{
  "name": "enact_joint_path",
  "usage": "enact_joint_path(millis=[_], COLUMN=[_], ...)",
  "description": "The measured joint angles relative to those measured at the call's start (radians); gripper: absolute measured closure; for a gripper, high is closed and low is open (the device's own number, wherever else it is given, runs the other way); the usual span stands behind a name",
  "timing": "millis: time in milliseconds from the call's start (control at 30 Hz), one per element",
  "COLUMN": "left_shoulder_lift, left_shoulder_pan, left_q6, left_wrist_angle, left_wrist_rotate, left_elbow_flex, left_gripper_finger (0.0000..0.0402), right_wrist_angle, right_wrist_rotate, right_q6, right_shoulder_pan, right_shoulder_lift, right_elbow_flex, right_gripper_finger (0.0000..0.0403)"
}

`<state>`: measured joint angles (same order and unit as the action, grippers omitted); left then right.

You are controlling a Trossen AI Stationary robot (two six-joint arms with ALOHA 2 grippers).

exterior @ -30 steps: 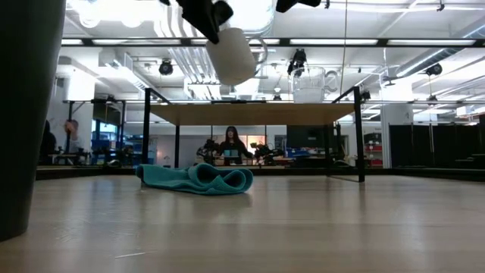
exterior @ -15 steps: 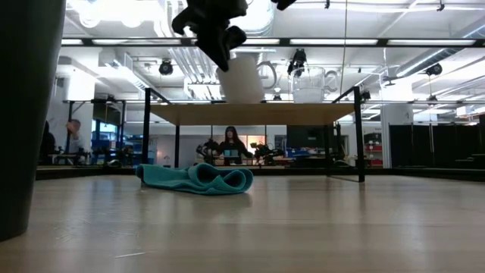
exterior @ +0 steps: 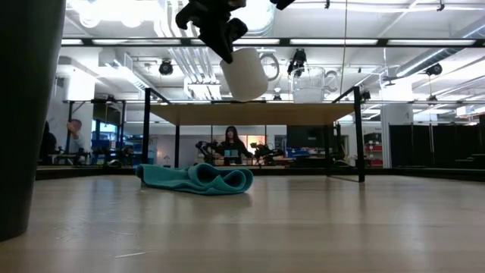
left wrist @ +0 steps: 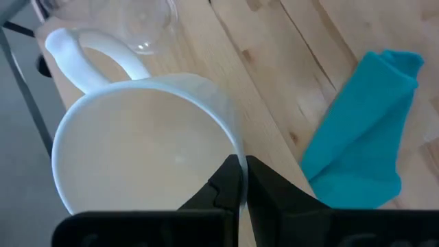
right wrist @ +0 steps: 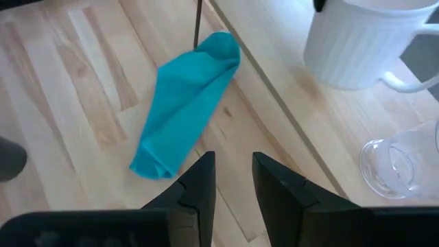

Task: Stack small to large cups/mugs on shelf
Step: Put the white mug on the shelf

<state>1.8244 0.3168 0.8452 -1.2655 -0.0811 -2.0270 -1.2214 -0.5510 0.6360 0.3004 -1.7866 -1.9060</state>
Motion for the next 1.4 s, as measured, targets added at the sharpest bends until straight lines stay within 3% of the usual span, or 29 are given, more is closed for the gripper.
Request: enact_joint_path(millis=[1233,1400], left_shoulder_lift=[0.006,0.006], left_shoulder_pan=[-0.003,-0.003], left_q6=[-0.057,-0.056], left_wrist_angle=[0.023,0.037], left_wrist_rotate=[0.007,0.007], left_elbow_flex=[0.049,0.050], left_gripper_finger=[0.0401,0.0378], right_wrist_angle=[0.006,0.007], right_wrist_rotate=[0.000,0.000], right_q6=[0.008,0.008], right_shoulder_pan=[0.000,0.000], right_shoulder_lift=[0.000,0.000], right_elbow_flex=[0.000,0.000], right_gripper_finger=[0.0312,0.0312])
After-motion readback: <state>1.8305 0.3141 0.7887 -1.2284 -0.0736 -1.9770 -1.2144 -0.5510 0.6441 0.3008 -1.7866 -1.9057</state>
